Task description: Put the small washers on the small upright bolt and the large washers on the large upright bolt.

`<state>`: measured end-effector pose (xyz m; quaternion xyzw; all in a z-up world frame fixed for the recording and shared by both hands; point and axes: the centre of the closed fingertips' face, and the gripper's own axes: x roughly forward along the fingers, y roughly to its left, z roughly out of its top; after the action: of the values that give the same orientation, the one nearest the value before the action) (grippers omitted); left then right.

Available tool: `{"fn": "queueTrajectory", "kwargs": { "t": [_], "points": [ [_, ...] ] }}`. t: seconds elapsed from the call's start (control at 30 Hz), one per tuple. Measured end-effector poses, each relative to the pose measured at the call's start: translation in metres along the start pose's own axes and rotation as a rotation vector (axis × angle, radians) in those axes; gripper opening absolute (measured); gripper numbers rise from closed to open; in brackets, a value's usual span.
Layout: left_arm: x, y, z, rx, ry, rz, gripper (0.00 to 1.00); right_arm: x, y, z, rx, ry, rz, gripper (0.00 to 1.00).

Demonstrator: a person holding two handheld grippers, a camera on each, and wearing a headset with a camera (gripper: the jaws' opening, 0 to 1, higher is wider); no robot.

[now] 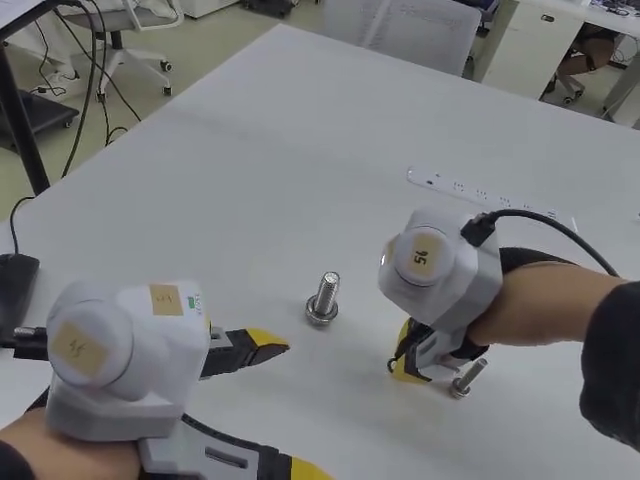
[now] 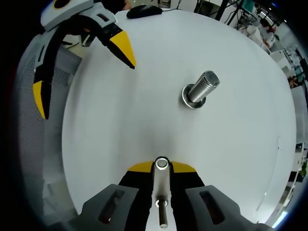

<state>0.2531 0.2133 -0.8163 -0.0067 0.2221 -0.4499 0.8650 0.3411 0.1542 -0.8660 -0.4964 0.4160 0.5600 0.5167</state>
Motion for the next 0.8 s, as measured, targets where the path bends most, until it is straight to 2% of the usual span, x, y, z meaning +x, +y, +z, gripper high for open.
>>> {"fn": "queueTrajectory", "kwargs": {
  "t": [0.23, 0.5, 0.8],
  "points": [
    [0.001, -0.001, 0.001, 0.003, -0.003, -0.004, 0.8, -0.014, 0.001, 0.0, 0.009, -0.009, -0.01, 0.14],
    [0.002, -0.002, 0.001, 0.007, -0.005, -0.011, 0.8, -0.04, -0.004, -0.001, 0.03, -0.029, -0.037, 0.14],
    [0.003, -0.003, 0.002, 0.01, -0.004, -0.017, 0.79, -0.065, -0.011, -0.012, 0.05, -0.028, -0.075, 0.14]
  ]
}}
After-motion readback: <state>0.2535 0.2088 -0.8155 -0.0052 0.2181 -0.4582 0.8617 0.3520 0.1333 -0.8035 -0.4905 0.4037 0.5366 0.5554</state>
